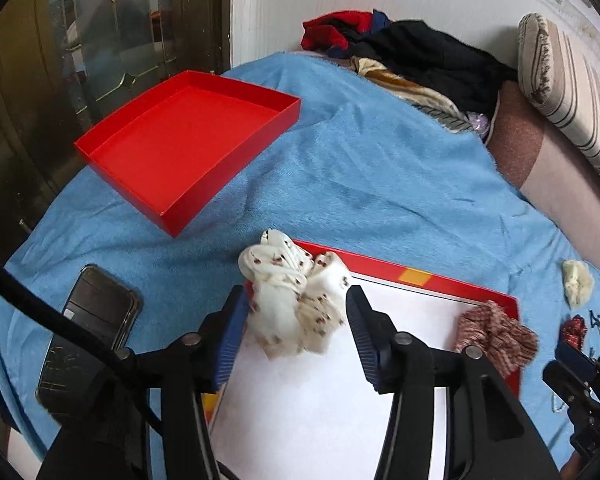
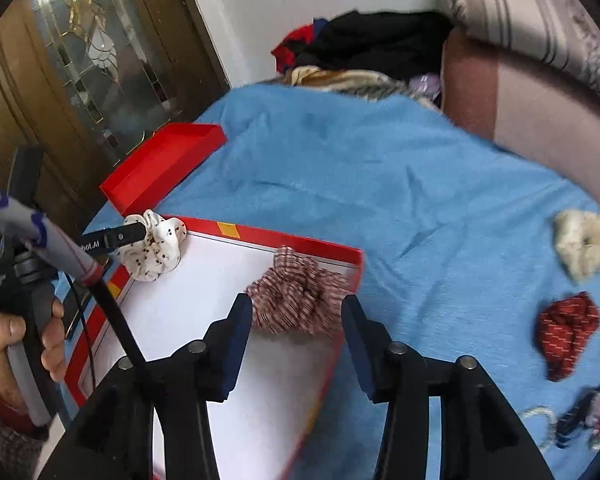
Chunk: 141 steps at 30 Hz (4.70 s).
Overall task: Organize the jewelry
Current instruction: 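Carry both scrunchies onto the red-framed tray and open both tools, then grasp the large black hair tie with the left tool while the right tool grasps the small black hair tie, then carry both black hair ties onto the tray and open both tools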
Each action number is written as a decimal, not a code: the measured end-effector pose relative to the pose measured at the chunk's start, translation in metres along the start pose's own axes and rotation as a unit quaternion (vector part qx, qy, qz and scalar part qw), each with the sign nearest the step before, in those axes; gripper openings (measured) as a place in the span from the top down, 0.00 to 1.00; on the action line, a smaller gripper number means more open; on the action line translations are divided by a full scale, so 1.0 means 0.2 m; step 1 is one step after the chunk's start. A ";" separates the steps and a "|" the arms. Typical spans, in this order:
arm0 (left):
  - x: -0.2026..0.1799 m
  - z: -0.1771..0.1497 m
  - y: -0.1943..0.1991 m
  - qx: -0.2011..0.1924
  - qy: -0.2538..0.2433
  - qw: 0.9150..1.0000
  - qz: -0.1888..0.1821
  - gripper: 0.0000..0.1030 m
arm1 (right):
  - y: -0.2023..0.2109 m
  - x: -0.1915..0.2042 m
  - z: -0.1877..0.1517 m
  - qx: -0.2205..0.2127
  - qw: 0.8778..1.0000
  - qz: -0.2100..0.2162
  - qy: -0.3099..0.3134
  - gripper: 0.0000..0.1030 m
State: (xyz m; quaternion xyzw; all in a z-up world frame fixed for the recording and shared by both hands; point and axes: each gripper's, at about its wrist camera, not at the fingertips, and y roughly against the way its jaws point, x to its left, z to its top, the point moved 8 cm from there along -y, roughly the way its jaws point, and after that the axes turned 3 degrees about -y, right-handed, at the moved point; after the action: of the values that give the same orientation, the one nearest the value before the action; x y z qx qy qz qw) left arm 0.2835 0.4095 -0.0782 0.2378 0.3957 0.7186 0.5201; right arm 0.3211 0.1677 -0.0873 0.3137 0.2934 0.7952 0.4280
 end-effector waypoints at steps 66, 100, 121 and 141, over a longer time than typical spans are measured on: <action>-1.44 -1.01 0.18 0.086 -0.222 0.956 -0.170 0.93 | 0.69 -1.58 -0.58 -0.044 0.976 -0.116 -0.179 0.96; -0.63 -0.86 0.61 0.018 -0.101 0.988 -0.118 0.93 | 0.91 -0.52 -0.68 -0.037 0.997 0.009 -0.073 0.96; 0.14 -0.63 0.18 0.049 -0.023 0.999 0.001 0.92 | -0.10 0.13 -0.28 0.040 0.999 -0.011 0.033 0.96; 0.16 -0.65 0.32 0.023 0.004 1.000 0.003 0.67 | 0.09 0.05 -0.60 0.093 0.996 0.016 -0.007 0.62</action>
State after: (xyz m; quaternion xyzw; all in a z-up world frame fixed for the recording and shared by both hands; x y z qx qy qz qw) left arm 0.1382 0.3876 -0.1034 0.2483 0.4133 0.7119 0.5106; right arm 0.2185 0.1448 -0.1473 0.3624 0.3581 0.7689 0.3862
